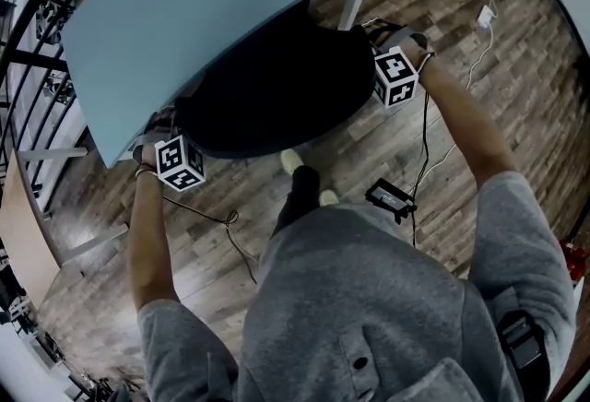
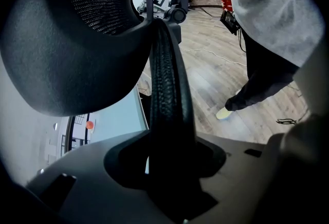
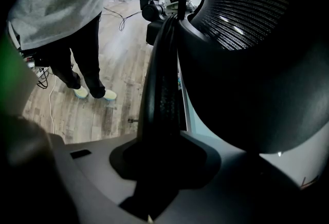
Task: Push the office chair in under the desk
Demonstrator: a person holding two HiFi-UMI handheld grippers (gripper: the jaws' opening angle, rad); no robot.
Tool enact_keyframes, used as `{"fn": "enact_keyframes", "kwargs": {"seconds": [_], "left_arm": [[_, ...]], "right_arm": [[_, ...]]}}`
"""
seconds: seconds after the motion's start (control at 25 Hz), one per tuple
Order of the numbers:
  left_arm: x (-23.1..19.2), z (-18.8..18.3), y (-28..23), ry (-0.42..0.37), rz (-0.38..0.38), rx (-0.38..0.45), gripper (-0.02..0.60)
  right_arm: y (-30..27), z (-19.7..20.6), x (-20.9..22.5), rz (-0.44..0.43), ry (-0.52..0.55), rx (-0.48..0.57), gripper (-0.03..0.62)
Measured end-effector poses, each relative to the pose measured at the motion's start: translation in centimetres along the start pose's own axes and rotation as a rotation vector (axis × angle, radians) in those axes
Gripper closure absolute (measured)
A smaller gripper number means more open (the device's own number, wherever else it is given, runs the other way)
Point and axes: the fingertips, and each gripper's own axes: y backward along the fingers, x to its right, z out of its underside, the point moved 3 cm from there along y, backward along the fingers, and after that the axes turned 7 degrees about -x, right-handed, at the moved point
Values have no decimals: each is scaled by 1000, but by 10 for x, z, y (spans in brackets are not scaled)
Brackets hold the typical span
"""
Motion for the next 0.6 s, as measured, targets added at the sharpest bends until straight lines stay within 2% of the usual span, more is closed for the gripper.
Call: {"fn": "enact_keyframes", "kwargs": {"seconds": [0.4,0.6], "left_arm": [[-17,15,-12,2,34,18,393],[-24,16,-13,8,17,24,393]], "right_arm": [[-20,0,19,-17,9,-13,473],[-25,2,30,-4,13,-17,473]]}}
